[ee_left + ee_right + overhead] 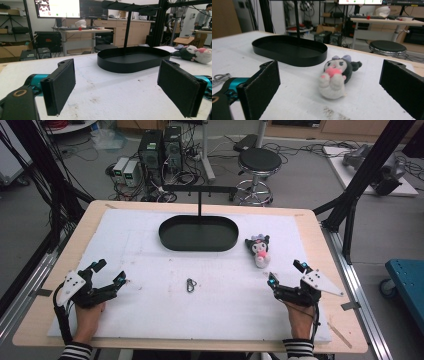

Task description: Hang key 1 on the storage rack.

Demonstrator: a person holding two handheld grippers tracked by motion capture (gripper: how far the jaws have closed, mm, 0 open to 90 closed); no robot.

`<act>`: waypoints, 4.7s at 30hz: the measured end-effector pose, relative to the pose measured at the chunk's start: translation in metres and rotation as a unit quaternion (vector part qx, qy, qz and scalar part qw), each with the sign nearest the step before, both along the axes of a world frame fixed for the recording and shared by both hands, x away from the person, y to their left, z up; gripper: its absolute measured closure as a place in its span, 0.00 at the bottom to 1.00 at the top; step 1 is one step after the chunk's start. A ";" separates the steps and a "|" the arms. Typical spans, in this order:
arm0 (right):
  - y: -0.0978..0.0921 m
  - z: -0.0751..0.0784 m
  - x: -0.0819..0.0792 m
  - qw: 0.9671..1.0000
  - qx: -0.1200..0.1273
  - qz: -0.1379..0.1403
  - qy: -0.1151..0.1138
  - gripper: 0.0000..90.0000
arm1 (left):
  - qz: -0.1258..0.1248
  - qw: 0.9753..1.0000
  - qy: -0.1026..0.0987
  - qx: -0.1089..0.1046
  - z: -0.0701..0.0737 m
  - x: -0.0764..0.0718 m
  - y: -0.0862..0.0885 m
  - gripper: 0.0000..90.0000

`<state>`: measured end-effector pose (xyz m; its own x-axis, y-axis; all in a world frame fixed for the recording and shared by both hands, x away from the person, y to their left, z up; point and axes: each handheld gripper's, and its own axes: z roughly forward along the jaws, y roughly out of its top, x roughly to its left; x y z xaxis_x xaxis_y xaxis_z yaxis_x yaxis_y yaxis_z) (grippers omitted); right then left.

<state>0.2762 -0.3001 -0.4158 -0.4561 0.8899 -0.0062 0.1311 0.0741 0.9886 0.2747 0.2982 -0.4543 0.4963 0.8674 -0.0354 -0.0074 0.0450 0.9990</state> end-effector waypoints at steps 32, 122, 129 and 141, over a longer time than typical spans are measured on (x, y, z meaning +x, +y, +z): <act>0.015 0.084 0.092 0.974 -0.106 0.010 0.200 0.03 | -0.001 1.000 0.000 -0.001 0.000 0.000 0.000 0.17; 0.054 0.011 0.166 0.859 -0.168 -0.031 0.483 0.56 | 0.001 1.000 0.003 -0.006 0.000 0.001 0.001 0.17; 0.054 0.013 0.166 0.859 -0.173 -0.023 0.481 0.61 | 0.001 1.000 0.003 -0.007 0.000 0.001 0.001 0.17; 0.054 0.023 0.163 0.878 -0.179 -0.010 0.444 0.61 | 0.001 1.000 0.003 -0.008 0.000 0.001 0.001 0.17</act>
